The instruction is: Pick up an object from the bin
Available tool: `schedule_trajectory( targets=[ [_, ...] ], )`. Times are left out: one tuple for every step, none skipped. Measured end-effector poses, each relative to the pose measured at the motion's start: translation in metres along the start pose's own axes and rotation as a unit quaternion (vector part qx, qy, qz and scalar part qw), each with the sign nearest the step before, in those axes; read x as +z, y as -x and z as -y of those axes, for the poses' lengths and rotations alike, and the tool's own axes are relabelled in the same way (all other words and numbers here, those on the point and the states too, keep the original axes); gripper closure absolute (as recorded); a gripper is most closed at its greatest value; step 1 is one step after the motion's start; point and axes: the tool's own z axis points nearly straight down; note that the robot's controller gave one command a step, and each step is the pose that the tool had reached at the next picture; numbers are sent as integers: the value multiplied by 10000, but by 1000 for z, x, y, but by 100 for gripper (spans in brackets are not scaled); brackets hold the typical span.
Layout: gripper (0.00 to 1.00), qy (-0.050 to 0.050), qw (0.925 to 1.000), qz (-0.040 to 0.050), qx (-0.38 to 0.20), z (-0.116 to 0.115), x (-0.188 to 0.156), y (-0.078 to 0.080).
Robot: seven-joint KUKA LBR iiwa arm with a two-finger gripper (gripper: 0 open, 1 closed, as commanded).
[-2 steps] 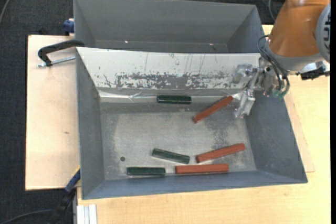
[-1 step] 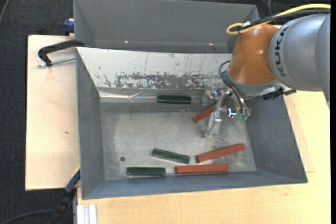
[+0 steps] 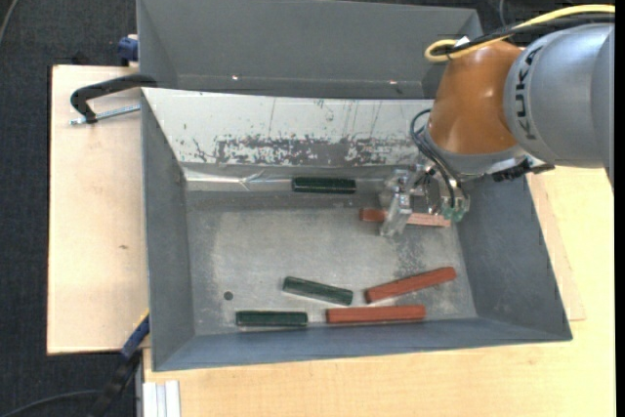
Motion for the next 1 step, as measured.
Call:
schedule_trajectory(
  targets=[
    [100, -11, 9929, 56, -1189, 14, -151, -7]
  ],
)
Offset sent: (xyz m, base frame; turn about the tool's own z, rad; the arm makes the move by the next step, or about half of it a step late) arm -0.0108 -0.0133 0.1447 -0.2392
